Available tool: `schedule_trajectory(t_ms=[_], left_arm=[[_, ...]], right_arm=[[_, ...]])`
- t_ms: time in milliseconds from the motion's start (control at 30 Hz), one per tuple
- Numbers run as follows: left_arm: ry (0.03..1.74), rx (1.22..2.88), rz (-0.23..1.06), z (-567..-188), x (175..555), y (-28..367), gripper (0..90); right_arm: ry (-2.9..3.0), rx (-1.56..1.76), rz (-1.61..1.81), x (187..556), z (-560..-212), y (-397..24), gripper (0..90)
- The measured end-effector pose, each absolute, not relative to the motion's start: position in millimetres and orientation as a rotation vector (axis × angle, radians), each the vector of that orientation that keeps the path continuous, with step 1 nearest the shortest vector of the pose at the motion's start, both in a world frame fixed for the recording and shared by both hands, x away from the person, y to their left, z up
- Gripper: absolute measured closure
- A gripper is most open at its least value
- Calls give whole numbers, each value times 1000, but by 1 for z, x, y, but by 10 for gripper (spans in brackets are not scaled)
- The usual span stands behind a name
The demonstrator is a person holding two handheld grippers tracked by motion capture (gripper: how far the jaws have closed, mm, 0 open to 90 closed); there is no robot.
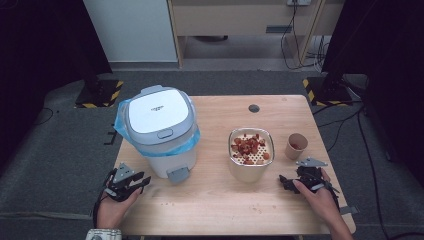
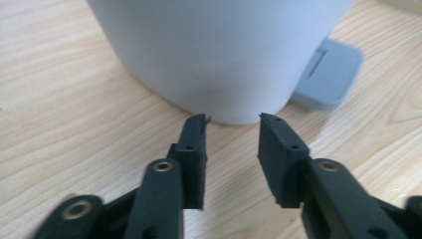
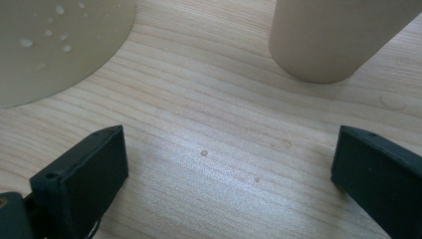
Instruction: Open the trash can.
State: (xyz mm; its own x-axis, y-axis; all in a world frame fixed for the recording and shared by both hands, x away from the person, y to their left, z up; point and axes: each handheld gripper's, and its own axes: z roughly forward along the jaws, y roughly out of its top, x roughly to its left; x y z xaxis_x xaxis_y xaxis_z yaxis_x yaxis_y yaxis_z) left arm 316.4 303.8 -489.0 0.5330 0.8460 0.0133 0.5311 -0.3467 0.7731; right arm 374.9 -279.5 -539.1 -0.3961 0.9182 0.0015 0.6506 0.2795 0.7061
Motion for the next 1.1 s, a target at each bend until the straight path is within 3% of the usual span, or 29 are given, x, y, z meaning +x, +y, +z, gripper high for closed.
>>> schedule_trajectory(t_ms=[700, 1100], left_arm=[[930, 2051, 523, -477, 312, 261, 895], [865, 2156, 551, -487, 324, 229, 897]], right_arm=[[2151, 1413, 890, 375, -539, -280, 17], [2152, 1412, 890, 374, -539, -280, 17]])
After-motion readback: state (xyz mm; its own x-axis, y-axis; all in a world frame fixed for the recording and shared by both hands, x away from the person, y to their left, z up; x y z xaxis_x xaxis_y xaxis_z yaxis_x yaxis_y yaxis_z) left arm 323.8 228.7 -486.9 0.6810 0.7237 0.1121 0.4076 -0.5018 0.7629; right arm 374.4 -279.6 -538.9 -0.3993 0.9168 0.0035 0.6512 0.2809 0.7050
